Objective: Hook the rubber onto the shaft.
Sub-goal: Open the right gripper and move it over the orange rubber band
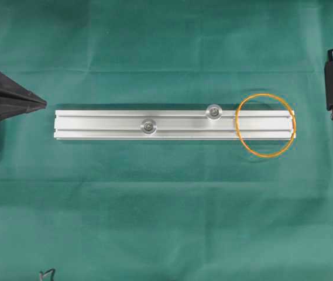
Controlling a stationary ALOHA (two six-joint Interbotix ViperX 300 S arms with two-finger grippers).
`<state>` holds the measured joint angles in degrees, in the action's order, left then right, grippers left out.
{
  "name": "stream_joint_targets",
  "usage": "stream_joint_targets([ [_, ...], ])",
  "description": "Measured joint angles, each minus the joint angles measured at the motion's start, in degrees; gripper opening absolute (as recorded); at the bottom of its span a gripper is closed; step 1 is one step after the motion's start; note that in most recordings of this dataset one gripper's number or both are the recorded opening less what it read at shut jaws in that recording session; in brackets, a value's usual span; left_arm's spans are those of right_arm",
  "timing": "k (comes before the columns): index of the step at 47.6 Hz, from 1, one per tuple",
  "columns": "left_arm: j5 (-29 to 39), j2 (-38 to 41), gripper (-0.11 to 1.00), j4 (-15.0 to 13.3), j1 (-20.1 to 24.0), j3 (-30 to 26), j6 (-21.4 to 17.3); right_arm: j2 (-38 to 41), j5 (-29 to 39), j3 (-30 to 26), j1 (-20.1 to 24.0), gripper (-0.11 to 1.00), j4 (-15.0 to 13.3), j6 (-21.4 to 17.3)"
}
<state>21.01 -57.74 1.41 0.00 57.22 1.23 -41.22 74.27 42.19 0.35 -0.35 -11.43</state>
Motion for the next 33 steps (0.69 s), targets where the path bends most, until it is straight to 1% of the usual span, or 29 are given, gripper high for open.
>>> stream_joint_targets([
  [25, 0.00, 0.09, 0.00, 0.00, 0.00, -0.09, 0.00, 1.41, 0.00, 0.00, 0.00, 0.04, 0.00, 0.00],
  [29, 0.00, 0.09, 0.00, 0.00, 0.00, -0.09, -0.09, 1.41, 0.09, 0.00, 0.00, 0.10, -0.18, 0.00],
  [33, 0.00, 0.09, 0.00, 0.00, 0.00, -0.09, -0.09, 1.41, 0.00, 0.00, 0.00, 0.27, -0.35, 0.00],
])
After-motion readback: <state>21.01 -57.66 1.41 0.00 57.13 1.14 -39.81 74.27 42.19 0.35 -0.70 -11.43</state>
